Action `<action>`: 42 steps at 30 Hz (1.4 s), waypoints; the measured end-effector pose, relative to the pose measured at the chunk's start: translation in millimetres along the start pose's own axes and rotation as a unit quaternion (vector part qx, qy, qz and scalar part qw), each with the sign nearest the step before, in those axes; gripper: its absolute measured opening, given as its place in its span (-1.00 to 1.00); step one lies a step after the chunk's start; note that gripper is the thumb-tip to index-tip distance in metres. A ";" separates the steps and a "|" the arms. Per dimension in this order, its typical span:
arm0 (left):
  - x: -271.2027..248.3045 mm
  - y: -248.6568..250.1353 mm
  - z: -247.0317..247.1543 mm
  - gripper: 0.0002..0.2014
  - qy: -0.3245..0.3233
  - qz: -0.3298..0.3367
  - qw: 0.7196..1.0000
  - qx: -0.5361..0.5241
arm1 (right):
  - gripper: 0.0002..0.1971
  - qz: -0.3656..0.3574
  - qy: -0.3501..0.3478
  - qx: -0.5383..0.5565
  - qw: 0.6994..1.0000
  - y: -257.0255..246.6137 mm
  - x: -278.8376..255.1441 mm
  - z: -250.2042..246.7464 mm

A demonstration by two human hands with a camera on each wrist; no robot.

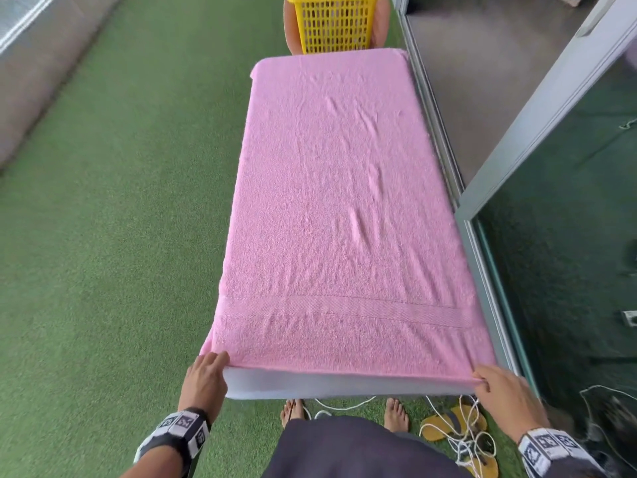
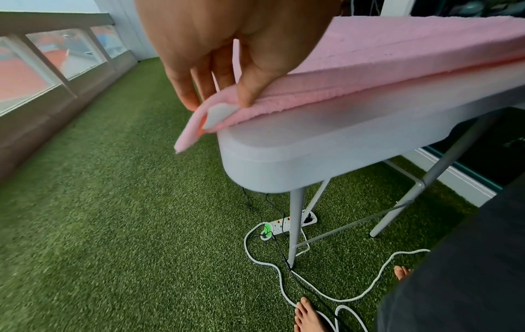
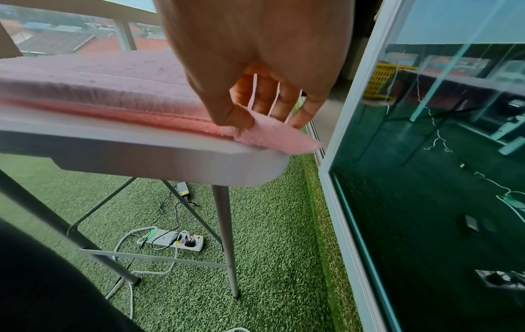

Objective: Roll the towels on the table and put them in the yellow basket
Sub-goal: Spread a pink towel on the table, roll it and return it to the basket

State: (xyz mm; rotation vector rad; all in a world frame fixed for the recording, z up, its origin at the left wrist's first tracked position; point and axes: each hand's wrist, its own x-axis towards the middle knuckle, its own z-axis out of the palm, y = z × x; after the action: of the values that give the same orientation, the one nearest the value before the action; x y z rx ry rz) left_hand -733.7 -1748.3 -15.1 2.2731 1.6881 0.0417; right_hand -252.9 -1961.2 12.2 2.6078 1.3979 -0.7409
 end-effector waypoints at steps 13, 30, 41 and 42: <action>-24.8 6.5 -4.2 -0.72 -0.094 -0.001 0.995 0.013 | -0.78 -0.012 0.081 0.031 0.996 28.5 -3.9 9.0; -42.2 27.1 21.1 -0.53 0.015 -0.018 0.998 -0.050 | -0.71 -0.052 0.123 0.074 0.988 17.4 -0.2 40.6; -19.6 11.2 13.5 -0.74 0.046 -0.028 0.998 -0.037 | -0.75 -0.026 0.137 0.108 0.984 14.9 13.0 21.5; -17.8 10.1 12.6 -0.73 0.049 -0.031 0.998 -0.032 | -0.75 -0.026 0.138 0.107 0.984 16.0 14.4 23.6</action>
State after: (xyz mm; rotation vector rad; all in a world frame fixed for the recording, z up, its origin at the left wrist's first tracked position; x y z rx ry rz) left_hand -727.2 -1770.5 -21.7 2.2036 1.7801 0.1936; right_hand -242.1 -1966.6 -17.4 2.9447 1.5386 -0.5809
